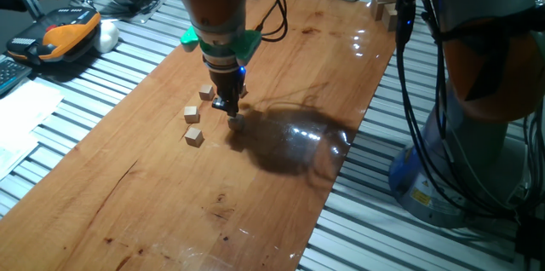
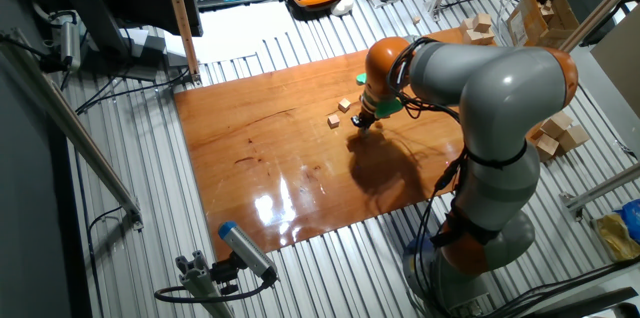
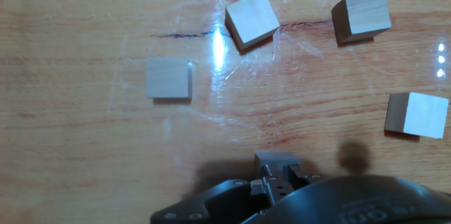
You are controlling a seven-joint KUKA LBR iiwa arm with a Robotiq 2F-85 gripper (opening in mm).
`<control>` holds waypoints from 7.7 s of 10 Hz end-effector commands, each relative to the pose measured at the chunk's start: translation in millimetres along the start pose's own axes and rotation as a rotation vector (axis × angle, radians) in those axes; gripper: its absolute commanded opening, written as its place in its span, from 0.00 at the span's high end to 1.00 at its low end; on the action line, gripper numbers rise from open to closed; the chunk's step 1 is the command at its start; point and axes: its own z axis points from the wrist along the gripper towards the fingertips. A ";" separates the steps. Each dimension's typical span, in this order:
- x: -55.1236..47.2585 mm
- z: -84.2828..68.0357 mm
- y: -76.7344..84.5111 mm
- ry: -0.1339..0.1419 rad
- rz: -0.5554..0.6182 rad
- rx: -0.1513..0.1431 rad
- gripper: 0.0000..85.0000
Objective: Stack the blocks in a vertical line of five
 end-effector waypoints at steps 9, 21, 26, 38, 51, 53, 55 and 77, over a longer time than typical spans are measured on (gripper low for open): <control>-0.3 -0.1 0.7 0.000 0.030 -0.024 1.00; -2.1 -2.8 0.3 0.096 0.044 -0.013 1.00; 1.2 1.9 4.0 0.046 0.085 -0.002 0.60; 1.7 12.4 -0.8 0.020 -0.025 0.007 0.60; 2.9 20.2 -0.6 0.037 0.060 0.022 0.60; 3.5 25.7 1.2 0.030 0.055 0.018 0.60; 3.7 25.9 1.4 0.035 0.039 0.000 0.60; 4.4 27.9 1.0 0.040 0.035 -0.003 0.80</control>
